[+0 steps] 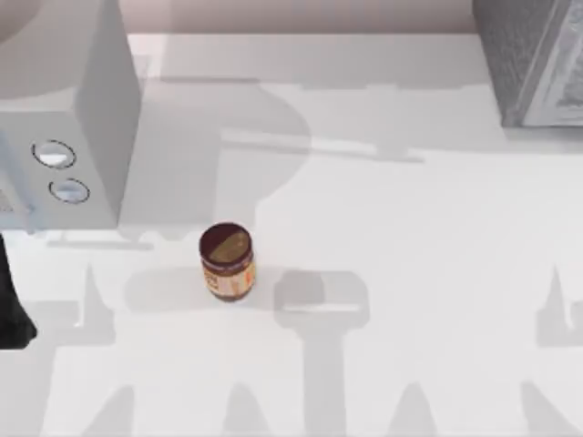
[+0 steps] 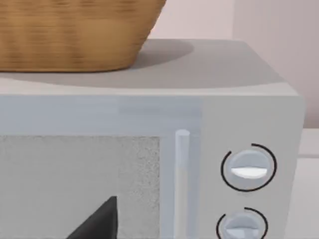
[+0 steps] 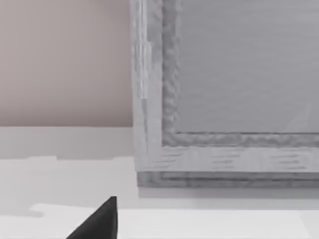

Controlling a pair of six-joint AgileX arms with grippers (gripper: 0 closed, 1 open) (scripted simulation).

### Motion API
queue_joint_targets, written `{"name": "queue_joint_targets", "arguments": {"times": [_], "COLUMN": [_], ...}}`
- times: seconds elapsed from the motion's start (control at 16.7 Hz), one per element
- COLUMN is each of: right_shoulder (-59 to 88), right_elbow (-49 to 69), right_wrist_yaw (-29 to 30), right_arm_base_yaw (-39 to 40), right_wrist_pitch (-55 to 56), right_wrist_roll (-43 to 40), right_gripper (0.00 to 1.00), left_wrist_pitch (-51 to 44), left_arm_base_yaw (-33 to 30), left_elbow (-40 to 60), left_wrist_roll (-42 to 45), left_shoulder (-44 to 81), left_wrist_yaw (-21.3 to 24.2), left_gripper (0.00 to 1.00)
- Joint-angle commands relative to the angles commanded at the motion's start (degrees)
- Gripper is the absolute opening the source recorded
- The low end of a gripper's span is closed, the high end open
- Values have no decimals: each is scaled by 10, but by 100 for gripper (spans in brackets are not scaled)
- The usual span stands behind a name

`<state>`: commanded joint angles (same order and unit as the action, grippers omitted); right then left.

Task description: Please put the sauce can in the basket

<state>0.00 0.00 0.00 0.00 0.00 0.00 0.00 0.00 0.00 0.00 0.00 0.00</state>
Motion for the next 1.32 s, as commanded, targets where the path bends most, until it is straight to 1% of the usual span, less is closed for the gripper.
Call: {"name": "queue_joint_targets", "arguments": {"times": [0.12,0.24,0.36,0.54,0.66,0.84,1.32], "right_shoulder": [0,0,0,0,0,0,0], "right_elbow": [0,0,0,0,0,0,0], "right_wrist_yaw": [0,0,0,0,0,0,0], "right_arm_base_yaw": [0,0,0,0,0,0,0], "right_wrist_pitch": [0,0,0,0,0,0,0], "right_wrist_roll": [0,0,0,0,0,0,0], "right_gripper": [100,100,100,100,100,100,100], "left_wrist_pitch": [0,9,31,87,138,230,529], "left_arm_base_yaw": [0,-2,-5,-9,-11,-12,-1], "left_elbow": [0,3,9,26,44,77,196], "left_wrist_roll": [0,1,4,10,15,23,43], "left_shoulder": [0,16,54,151,234,382,835], "left_wrist_yaw": [0,11,37,98,150,241,512], "left_gripper": [100,100,100,100,100,100,100]}}
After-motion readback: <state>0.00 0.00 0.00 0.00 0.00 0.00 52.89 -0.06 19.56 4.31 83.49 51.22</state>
